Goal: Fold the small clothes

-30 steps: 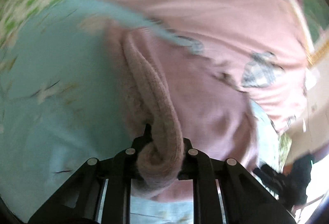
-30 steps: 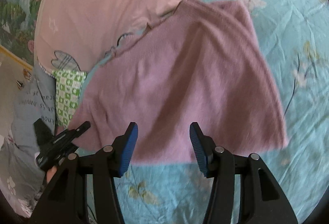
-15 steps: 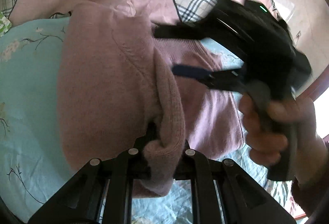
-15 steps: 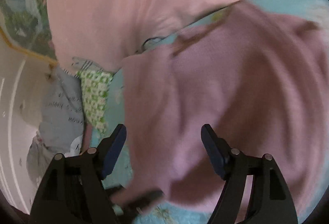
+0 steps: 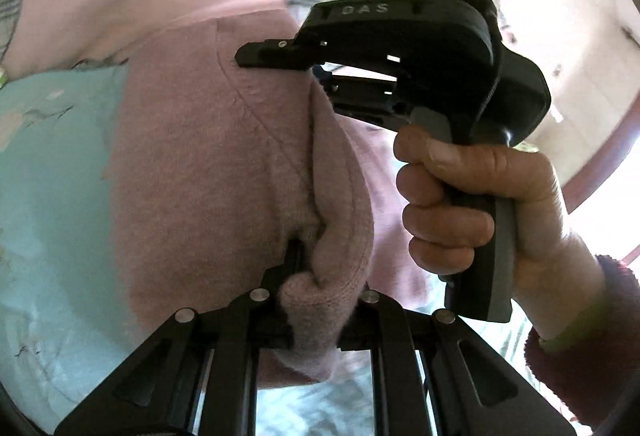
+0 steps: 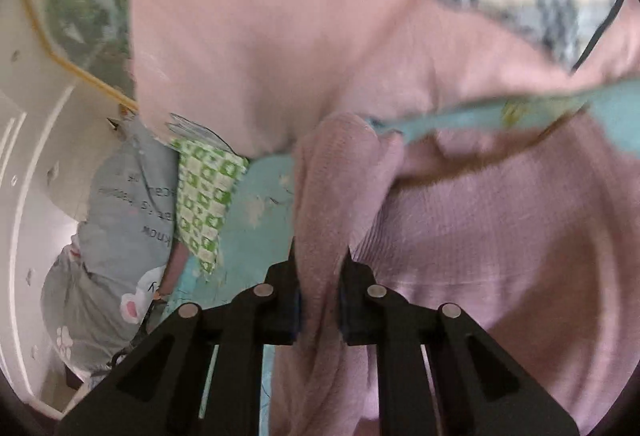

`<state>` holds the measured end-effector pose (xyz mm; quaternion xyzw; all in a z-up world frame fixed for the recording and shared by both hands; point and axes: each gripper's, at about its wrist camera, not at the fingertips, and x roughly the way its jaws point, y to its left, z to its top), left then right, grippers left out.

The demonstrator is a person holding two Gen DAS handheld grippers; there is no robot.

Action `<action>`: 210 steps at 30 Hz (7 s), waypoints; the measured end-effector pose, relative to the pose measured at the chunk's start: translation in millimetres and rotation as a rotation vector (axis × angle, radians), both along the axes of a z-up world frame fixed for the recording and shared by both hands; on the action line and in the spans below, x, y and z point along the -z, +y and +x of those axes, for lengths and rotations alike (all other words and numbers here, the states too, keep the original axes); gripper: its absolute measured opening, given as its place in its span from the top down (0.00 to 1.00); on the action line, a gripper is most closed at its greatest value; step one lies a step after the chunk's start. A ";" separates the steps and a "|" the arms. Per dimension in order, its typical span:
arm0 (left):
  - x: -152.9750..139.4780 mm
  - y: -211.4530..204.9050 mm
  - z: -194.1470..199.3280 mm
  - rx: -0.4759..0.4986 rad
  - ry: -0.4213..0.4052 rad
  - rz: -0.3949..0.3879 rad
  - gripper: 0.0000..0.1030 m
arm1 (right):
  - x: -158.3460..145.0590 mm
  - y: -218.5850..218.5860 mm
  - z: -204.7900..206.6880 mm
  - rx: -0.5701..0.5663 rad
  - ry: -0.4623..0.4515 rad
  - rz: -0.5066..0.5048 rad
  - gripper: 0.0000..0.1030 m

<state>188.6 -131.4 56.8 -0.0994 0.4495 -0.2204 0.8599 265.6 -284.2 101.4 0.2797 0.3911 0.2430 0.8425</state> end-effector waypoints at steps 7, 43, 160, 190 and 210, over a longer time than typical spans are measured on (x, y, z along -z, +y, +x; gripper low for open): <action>22.0 -71.4 -0.1 0.094 0.030 -0.002 0.89 | 5.1 -72.7 -33.4 0.117 0.013 -0.094 0.85; 0.4 26.8 34.9 -0.200 0.133 0.033 0.35 | 47.0 -96.7 -131.1 0.247 0.123 -0.079 0.65; 41.8 285.6 16.7 -0.274 0.213 0.028 0.54 | 92.7 162.8 -36.9 0.037 0.238 -0.256 1.00; 24.3 293.2 -168.6 -0.296 0.262 0.042 0.51 | 76.9 139.2 -239.2 -0.011 0.123 -0.250 0.65; 86.6 276.9 -165.7 -0.291 0.347 0.156 0.48 | 139.6 140.0 -249.3 0.051 0.244 -0.364 0.93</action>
